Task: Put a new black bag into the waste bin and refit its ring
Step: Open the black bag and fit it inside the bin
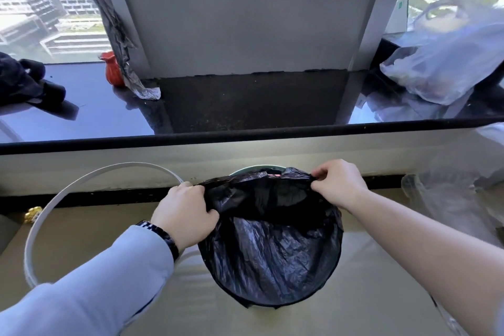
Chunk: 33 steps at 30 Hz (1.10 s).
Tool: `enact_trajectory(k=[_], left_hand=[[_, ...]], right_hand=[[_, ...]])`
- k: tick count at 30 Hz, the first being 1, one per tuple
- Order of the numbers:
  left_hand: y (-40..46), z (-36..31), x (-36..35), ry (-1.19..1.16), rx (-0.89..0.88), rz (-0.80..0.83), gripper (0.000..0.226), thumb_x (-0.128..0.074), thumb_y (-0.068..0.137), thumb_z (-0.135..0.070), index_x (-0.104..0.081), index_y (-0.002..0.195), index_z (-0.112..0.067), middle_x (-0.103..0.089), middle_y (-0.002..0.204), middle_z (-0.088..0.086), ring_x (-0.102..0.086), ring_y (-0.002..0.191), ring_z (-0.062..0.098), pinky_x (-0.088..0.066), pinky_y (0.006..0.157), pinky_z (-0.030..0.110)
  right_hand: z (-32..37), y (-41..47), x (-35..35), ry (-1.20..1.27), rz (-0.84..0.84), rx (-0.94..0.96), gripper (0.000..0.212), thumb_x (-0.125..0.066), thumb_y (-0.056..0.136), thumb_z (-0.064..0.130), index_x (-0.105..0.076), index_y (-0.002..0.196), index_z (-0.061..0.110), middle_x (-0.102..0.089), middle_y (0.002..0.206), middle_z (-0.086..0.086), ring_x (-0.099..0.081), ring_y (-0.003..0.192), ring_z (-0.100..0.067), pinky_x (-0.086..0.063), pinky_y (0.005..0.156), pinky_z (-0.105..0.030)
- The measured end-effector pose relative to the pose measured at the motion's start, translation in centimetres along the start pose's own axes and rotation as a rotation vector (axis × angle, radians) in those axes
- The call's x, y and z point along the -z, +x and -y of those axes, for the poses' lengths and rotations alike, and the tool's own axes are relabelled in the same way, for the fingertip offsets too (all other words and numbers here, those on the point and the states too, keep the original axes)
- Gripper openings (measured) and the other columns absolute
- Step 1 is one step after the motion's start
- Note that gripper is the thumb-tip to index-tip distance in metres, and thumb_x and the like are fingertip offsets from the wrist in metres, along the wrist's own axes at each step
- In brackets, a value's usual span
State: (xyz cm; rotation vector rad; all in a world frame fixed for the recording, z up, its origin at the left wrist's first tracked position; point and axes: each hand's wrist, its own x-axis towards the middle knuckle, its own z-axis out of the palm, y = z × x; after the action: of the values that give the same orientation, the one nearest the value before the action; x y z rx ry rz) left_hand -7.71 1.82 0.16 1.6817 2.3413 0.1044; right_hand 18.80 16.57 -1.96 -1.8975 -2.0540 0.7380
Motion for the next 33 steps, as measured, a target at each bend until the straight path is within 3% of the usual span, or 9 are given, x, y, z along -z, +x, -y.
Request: enact_trajectory(k=[4,8,10,14,19,22,24,27,33], left_hand=[[0.7,0.3,-0.7,0.153,0.010,0.015,0.037,-0.049,0.088,-0.028,-0.062,0.120,-0.014,-0.058,0.116,0.009,-0.052,0.118,0.033,-0.047,0.097,0.041],[1.5,0.9,-1.3,0.227,0.010,0.050,0.051,-0.048,0.087,-0.024,-0.056,0.137,-0.023,-0.055,0.130,0.006,-0.047,0.123,0.030,-0.043,0.100,0.038],[1.8,1.2,-1.4,0.224,0.001,0.058,0.053,-0.046,0.088,-0.026,-0.052,0.141,-0.029,-0.052,0.134,0.004,-0.044,0.125,0.029,-0.038,0.102,0.038],[2.3,1.7,-1.4,0.247,-0.059,0.084,0.057,-0.045,0.085,-0.022,-0.052,0.140,-0.036,-0.049,0.134,-0.004,-0.039,0.122,0.025,-0.033,0.101,0.037],[3.2,2.4,-1.1,0.112,-0.086,0.147,0.062,-0.047,0.077,-0.011,-0.059,0.131,-0.039,-0.052,0.130,-0.012,-0.037,0.117,0.020,-0.027,0.095,0.034],[3.9,2.4,-1.0,0.039,-0.068,0.175,0.049,-0.047,0.082,-0.014,-0.066,0.118,-0.039,-0.055,0.127,-0.012,-0.038,0.119,0.020,-0.027,0.096,0.035],[4.1,2.1,-1.0,0.020,-0.048,0.098,0.032,-0.049,0.086,-0.024,-0.072,0.105,-0.037,-0.058,0.120,-0.008,-0.043,0.119,0.023,-0.033,0.100,0.037],[4.2,1.2,-1.2,0.125,-0.113,-0.153,0.019,-0.057,0.081,-0.039,-0.071,0.087,-0.028,-0.059,0.103,-0.002,-0.052,0.105,0.025,-0.043,0.091,0.035],[5.9,-0.9,-2.5,0.052,-0.201,-0.223,0.018,-0.059,0.091,-0.032,-0.062,0.104,-0.020,-0.068,0.105,0.000,-0.063,0.098,0.026,-0.047,0.081,0.034]], right_hand=[[-0.3,-0.1,-1.2,0.005,-0.035,0.023,0.023,-0.067,0.086,0.020,-0.080,0.106,0.022,-0.078,0.106,-0.002,-0.069,0.101,-0.026,-0.053,0.084,-0.030],[-0.9,0.2,-1.9,0.037,-0.006,0.063,0.025,-0.062,0.092,0.020,-0.079,0.111,0.019,-0.078,0.107,-0.006,-0.068,0.105,-0.029,-0.054,0.088,-0.033],[-1.3,0.2,-2.4,0.058,0.020,0.076,0.023,-0.060,0.094,0.022,-0.080,0.105,0.019,-0.078,0.096,-0.007,-0.068,0.094,-0.028,-0.050,0.076,-0.030],[-2.1,0.7,-2.5,0.083,0.049,0.071,0.029,-0.063,0.095,0.031,-0.075,0.075,0.014,-0.068,0.062,-0.002,-0.062,0.064,-0.021,-0.042,0.053,-0.027],[-3.0,1.0,-2.0,0.201,0.133,0.018,0.032,-0.067,0.090,0.032,-0.074,0.065,0.014,-0.069,0.062,-0.005,-0.061,0.069,-0.021,-0.045,0.062,-0.028],[-3.2,0.9,-2.3,0.345,0.163,-0.043,0.020,-0.067,0.087,0.029,-0.079,0.074,0.019,-0.077,0.078,-0.005,-0.067,0.082,-0.020,-0.051,0.079,-0.032],[-2.9,1.0,-2.6,0.383,0.155,-0.025,0.014,-0.069,0.088,0.030,-0.081,0.086,0.023,-0.079,0.088,0.003,-0.069,0.090,-0.017,-0.052,0.088,-0.032],[-2.0,1.4,-3.1,0.338,0.072,0.089,0.004,-0.073,0.088,0.028,-0.076,0.088,0.030,-0.074,0.082,0.012,-0.068,0.083,-0.009,-0.051,0.077,-0.023],[-0.4,2.2,-4.2,0.178,-0.035,0.213,0.013,-0.068,0.092,0.032,-0.065,0.080,0.032,-0.063,0.071,0.016,-0.058,0.070,-0.001,-0.042,0.064,-0.024]])
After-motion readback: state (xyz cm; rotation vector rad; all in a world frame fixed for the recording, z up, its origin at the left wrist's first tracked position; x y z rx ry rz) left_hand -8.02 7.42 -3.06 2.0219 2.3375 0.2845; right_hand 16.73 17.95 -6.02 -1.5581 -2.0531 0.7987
